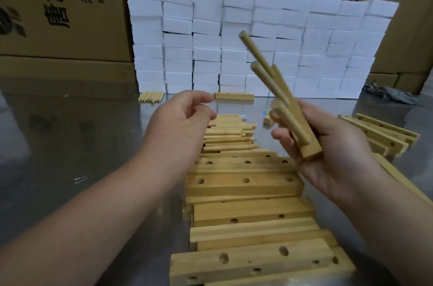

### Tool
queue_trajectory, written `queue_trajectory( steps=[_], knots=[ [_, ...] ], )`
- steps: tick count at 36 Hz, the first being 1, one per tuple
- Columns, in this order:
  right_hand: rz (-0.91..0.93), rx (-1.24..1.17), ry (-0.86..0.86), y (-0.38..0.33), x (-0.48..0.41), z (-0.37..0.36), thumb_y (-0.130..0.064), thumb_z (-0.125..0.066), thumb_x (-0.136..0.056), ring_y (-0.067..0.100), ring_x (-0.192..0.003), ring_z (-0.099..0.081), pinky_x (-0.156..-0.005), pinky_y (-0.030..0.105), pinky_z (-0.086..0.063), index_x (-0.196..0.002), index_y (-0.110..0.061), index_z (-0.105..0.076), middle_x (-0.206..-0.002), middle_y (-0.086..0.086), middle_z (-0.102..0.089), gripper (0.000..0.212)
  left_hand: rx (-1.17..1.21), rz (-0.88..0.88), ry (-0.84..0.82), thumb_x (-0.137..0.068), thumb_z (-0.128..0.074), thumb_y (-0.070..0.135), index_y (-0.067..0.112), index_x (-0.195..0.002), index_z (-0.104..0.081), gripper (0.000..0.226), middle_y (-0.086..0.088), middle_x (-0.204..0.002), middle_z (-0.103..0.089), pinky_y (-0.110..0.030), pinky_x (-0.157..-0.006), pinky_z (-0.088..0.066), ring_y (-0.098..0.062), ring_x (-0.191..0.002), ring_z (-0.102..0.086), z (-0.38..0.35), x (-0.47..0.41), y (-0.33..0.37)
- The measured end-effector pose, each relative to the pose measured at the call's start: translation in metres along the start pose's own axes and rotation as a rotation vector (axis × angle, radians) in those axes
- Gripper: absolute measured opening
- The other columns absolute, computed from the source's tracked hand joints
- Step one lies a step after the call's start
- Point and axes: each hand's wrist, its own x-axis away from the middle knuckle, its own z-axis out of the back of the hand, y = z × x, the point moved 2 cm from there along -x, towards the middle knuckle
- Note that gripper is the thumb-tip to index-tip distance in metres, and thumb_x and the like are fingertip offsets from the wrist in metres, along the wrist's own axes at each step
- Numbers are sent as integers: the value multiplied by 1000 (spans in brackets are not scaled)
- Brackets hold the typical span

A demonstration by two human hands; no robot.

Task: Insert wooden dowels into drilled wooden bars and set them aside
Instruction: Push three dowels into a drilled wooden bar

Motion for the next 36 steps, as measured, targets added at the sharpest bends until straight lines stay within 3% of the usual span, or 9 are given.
queue_trajectory(
  steps=[4, 9, 11, 17, 21, 24, 28, 32, 36],
  knots=[
    [-275, -85, -169, 0, 2, 0, -14, -54, -73, 17, -45, -61, -37, 17, -49, -103, 5, -61, -77, 18, -69, 36, 99, 29, -64, -93, -50, 15, 42, -122, -48, 39, 28, -101, -60, -21, -62, -52, 6, -81, -61, 0, -3, -1],
    [-621, -215, -420, -4, 1, 4, -4, -61, -80, 28, -53, -67, -45, 27, -56, -113, 11, -58, -90, 29, -68, 36, 148, 74, -241, -89, -58, 19, 48, -137, -31, 62, 28, -113, -53, -35, -87, -50, -8, -94, -65, 0, -6, -9],
    [-715, -256, -537, -4, 2, 5, 3, -63, -81, 36, -63, -69, -55, 33, -59, -114, 16, -57, -101, 35, -64, 37, 133, 53, -295, -88, -59, 19, 48, -133, -37, 58, 17, -116, -59, -31, -84, -50, -6, -90, -66, 0, -7, -13],
    [-814, -361, -647, -3, 0, 9, 1, -55, -88, 45, -76, -67, -66, 40, -58, -126, 13, -43, -115, 41, -54, 41, 189, 24, -347, -67, -67, 27, 32, -113, -56, 47, 11, -80, -70, -17, -65, -50, -5, -71, -64, 3, -11, -16],
    [-811, -407, -692, -4, 0, 10, -9, -56, -90, 48, -82, -66, -71, 42, -57, -130, 18, -39, -119, 45, -49, 50, 214, 0, -321, -75, -66, 10, 24, -102, -63, 30, 10, -69, -67, -13, -59, -48, -1, -61, -58, 4, -13, -18],
    [-750, -431, -594, -5, -3, 12, -34, -54, -88, 43, -75, -68, -67, 38, -58, -130, 17, -40, -114, 45, -52, 68, 214, 2, -267, -71, -68, 17, 27, -97, -66, 28, 12, -72, -69, -12, -61, -48, 0, -64, -62, 8, -14, -20],
    [-469, -259, -275, -6, -9, 13, -51, -54, -80, 25, -54, -69, -46, 24, -55, -114, 15, -51, -105, 37, -62, 74, 245, 85, -55, -70, -69, 23, 24, -99, -67, 29, 15, -67, -67, -23, -58, -51, 2, -59, -61, 20, -28, -33],
    [-294, -242, -47, -3, -16, 19, -43, -42, -91, 20, -56, -69, -43, 20, -53, -108, 11, -53, -95, 28, -69, 58, 188, 129, 229, -82, -68, 17, 28, -85, -70, 13, 16, -59, -63, -9, -51, -42, 4, -50, -51, 42, -47, -54],
    [-199, -227, 62, -1, -21, 27, -39, -41, -96, 19, -58, -69, -46, 18, -53, -108, 8, -56, -82, 20, -71, 50, 69, 217, 422, -83, -66, 20, 28, -73, -68, 13, 9, -62, -56, -22, -58, -38, -6, -57, -45, 58, -52, -78]
  ],
)
